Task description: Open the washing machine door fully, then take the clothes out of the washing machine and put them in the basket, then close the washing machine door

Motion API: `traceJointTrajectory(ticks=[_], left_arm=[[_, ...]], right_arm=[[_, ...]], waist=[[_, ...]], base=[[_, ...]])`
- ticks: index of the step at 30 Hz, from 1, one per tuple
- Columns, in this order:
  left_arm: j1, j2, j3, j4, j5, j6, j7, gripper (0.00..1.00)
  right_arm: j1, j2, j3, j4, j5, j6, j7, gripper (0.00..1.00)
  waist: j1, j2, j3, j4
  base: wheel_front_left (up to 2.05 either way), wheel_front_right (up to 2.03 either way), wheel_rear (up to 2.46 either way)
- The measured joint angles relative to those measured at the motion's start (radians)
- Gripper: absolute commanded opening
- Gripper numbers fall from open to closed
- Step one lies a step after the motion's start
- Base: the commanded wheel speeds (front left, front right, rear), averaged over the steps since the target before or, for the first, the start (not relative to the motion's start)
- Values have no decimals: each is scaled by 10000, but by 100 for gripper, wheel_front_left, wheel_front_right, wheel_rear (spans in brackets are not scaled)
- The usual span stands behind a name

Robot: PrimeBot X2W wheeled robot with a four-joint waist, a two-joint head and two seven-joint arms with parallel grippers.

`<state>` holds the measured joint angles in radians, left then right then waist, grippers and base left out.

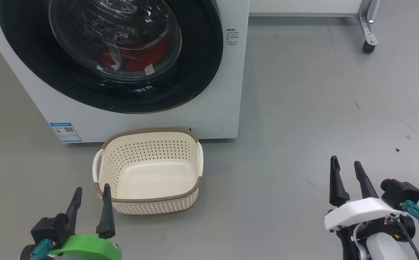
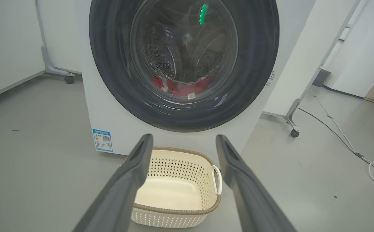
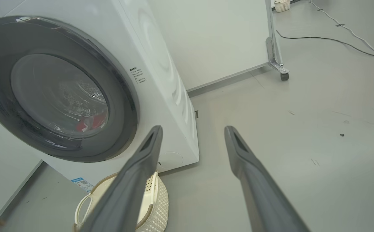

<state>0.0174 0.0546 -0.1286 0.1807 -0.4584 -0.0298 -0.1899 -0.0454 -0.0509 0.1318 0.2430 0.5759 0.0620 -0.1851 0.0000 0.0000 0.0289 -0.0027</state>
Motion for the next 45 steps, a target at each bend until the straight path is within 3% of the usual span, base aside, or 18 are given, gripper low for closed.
traceJointTrajectory(ticks=[9,20,45], left_arm=[[3,2,-313,303,1287,349,-249,100],[6,-12,-470,694,2065,575,-589,100],[-23,-50,-359,1225,1779,686,-594,100]], right_arm=[[-179,-17,297,144,-1005,-132,-268,100],[-300,-17,637,671,-1873,-376,-598,100],[-549,-15,775,1143,-2000,-384,-631,100]], waist=[[0,0,73,14],[0,0,89,26],[0,0,62,23]], base=[[0,0,0],[0,0,0],[0,0,0]])
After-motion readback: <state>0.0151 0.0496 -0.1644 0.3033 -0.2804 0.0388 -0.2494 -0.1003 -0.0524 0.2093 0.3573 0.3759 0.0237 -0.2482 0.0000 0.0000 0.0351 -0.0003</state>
